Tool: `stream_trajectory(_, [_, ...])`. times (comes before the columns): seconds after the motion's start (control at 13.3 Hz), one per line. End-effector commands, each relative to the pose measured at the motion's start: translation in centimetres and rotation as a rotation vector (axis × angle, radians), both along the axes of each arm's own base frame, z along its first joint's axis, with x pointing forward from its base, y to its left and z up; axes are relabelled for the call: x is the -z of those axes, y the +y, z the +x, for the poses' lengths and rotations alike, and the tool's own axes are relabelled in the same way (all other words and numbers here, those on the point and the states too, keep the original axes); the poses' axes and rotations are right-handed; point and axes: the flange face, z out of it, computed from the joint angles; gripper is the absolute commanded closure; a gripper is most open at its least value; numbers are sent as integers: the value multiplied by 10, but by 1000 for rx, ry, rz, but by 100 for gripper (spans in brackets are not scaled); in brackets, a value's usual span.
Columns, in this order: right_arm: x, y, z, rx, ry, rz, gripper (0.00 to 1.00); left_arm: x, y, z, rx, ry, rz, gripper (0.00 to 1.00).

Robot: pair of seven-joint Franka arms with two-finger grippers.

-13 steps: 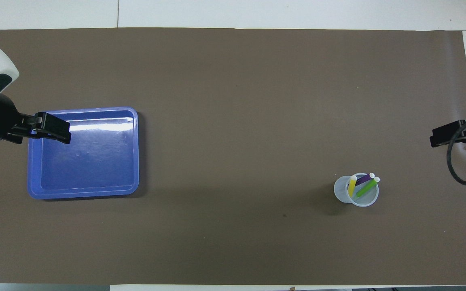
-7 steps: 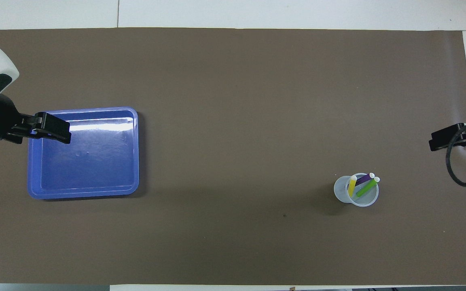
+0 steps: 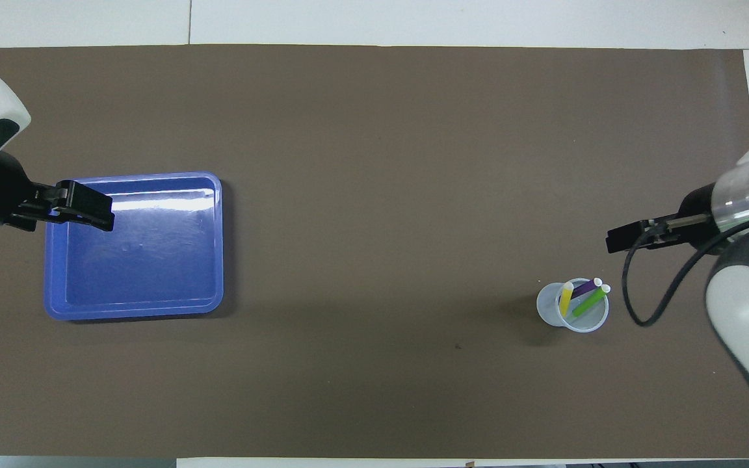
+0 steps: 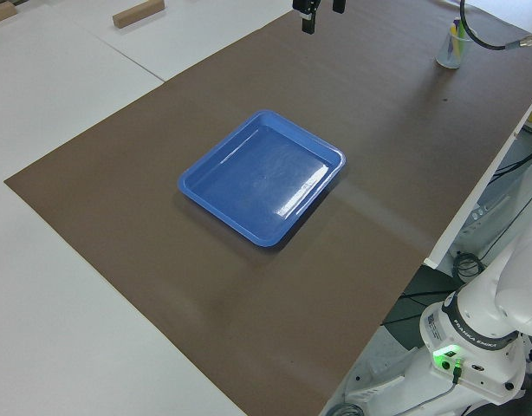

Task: Right arm passes pens to left for tray arrangement
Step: 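Reach the right gripper down into the cup and grasp the yellow pen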

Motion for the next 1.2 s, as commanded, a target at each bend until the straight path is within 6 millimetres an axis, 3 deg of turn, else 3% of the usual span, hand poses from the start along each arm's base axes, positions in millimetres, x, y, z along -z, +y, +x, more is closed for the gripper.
stream_trajectory(0.0, [22,-8,-14,-119,8,28,56,-4,4,-5,-3,1,-13,0])
stream_trajectory(0.45, [67,-5,-26,-162,5,30,58,-4,4,-5,-3,1,-13,0])
stream_trajectory(0.75, [72,14,-30,-194,-3,29,58,-4,4,-5,-3,3,-12,0])
stream_trajectory(1.13, [87,13,-31,-206,12,29,58,-3,5,-8,-4,15,-10,0])
